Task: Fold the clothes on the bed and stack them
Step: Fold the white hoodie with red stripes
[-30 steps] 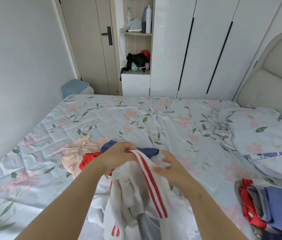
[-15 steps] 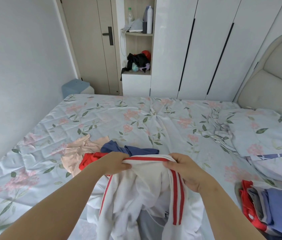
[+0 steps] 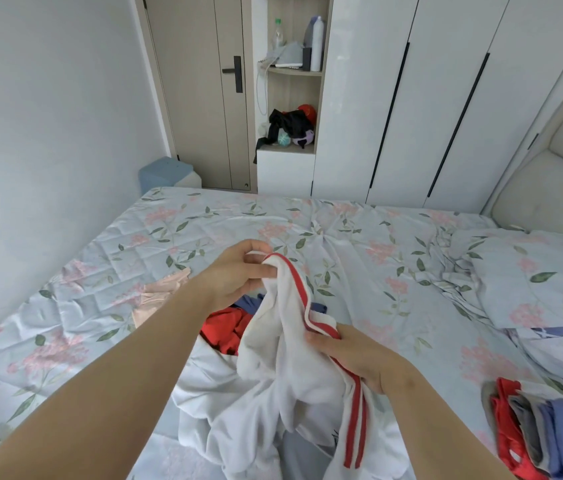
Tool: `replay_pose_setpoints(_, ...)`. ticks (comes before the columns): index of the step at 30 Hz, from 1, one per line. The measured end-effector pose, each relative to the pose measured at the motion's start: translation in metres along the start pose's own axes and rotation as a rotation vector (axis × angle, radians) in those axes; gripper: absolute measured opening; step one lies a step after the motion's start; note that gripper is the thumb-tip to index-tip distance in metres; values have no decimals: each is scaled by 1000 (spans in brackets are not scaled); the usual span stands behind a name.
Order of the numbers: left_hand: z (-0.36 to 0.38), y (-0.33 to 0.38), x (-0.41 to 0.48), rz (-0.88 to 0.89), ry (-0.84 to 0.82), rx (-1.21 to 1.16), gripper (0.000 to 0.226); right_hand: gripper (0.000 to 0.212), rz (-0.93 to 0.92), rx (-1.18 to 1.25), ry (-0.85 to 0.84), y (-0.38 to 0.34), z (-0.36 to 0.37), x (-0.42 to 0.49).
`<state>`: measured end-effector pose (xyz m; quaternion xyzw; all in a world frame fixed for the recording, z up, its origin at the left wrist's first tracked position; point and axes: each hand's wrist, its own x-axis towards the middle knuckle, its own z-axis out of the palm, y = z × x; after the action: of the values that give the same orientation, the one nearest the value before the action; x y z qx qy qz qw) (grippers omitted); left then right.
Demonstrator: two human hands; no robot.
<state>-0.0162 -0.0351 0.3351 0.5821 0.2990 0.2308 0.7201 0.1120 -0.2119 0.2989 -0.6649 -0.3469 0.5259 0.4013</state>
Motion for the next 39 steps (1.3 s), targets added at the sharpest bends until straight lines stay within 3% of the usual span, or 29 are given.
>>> replay_pose_setpoints(4, 11, -25, 12, 81, 137, 206, 48, 36, 46, 367, 200, 0, -10, 7)
replay_pose_setpoints(8, 10, -84, 24, -78, 167, 511, 46, 39, 41, 531, 334, 1, -17, 7)
replay_pose_setpoints(12, 21, -123, 10, -294, -66, 526, 32, 39, 13, 665, 342, -2, -17, 3)
replay_pose_setpoints(15, 26, -146, -6, -383, -265, 507, 69, 38, 4, 729, 359, -7, -23, 1)
replay_pose_setpoints(17, 30, -154, -13, -351, -298, 599, 63, 39, -2, 772, 374, -11, -27, -1)
replay_pose_setpoints(21, 29, -141, -10, -189, -162, 608, 39, 33, -23, 746, 435, -18, -37, -3)
replay_pose_setpoints(25, 24, -102, -2, -27, -101, 647, 23, 18, -10, 489, 646, -20, -52, -1)
replay_pose_setpoints(27, 28, -73, 1, 36, -53, 591, 12, 11, -27, 393, 650, -18, -52, -3)
replay_pose_setpoints(30, 42, -35, 5, 107, -53, 471, 14, 22, -152, 334, 397, -24, -40, -6)
replay_pose_setpoints(32, 54, -10, 5, 171, -64, 394, 28, 33, -232, 304, 304, -33, -34, -7)
replay_pose_setpoints(34, 65, 15, 0, 202, -83, 265, 49, 38, -307, 308, 319, -44, -33, -8)
replay_pose_setpoints(37, 68, 43, -4, 231, -87, 131, 29, 31, -380, 377, 436, -62, -44, -15)
replay_pose_setpoints(39, 63, 52, -4, 275, -51, 191, 32, 29, -418, 457, 483, -68, -53, -18)
